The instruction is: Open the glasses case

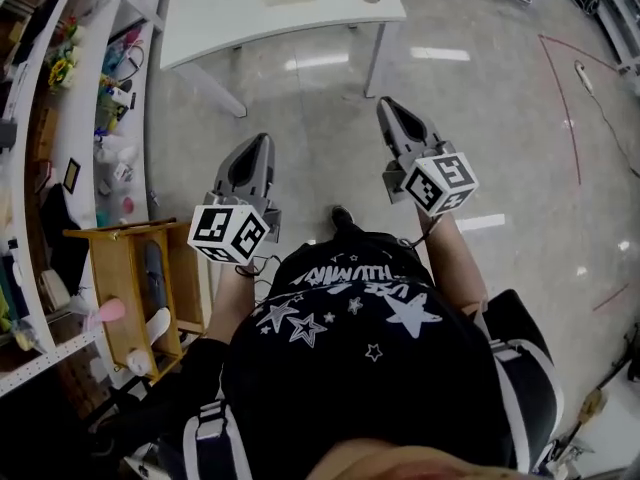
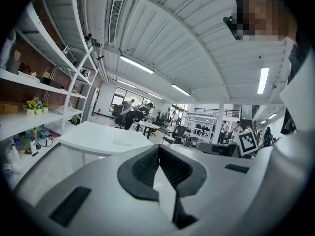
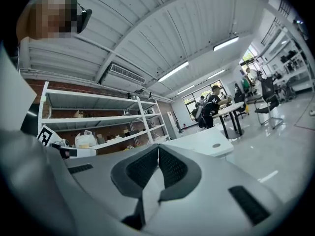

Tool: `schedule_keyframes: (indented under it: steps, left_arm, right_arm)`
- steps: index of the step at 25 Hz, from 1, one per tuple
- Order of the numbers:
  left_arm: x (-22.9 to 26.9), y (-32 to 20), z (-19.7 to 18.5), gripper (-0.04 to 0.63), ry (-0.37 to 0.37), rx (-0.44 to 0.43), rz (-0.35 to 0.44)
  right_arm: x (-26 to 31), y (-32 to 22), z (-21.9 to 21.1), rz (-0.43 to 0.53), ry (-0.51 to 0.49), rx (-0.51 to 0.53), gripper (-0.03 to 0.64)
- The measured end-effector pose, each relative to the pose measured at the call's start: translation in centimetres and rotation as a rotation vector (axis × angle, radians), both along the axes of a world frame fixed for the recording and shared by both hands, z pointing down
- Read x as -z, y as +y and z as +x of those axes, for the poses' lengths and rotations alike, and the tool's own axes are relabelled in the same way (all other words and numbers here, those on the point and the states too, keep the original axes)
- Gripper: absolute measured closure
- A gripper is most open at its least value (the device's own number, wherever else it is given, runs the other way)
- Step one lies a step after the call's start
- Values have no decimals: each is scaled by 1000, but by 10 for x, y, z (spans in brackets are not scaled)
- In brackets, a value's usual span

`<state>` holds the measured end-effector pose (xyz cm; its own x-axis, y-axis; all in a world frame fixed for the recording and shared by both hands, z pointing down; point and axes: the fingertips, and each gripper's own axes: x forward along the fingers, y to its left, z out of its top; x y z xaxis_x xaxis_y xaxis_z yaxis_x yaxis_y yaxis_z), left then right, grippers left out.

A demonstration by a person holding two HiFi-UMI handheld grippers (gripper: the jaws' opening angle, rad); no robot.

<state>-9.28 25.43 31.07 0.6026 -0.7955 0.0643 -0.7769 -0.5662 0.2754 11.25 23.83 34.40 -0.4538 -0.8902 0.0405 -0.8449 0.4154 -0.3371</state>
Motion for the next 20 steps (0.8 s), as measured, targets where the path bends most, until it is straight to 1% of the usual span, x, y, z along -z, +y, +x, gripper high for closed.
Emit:
schedule_keyframes:
  steps: [5,8,11,14,17,20]
  left_arm:
    - [-5,-35,20,583,-33,1,2]
    - [-3,-51,25,583,-25,10,4]
    - [-6,-60,26,583,-33,-8,-7]
    - [-13,-71,24,583,-49,-20,-16]
    - [-25,-90,18,583,-32,-34,-40]
    - [-34,-120,14,583,-2,-52,-68]
  right_arm:
    - [-10,-31,24,-18,-5,5,609]
    - [-11,-48,33,-17,-6,-3,609]
    - [-10,-61,31,-15,-9,-7,609]
    - [-18,-71,25,-35,-1,-4,609]
    - [-24,-82,20,-48,7,-14,609]
    - [-25,-102,21,-54,23,-50,609]
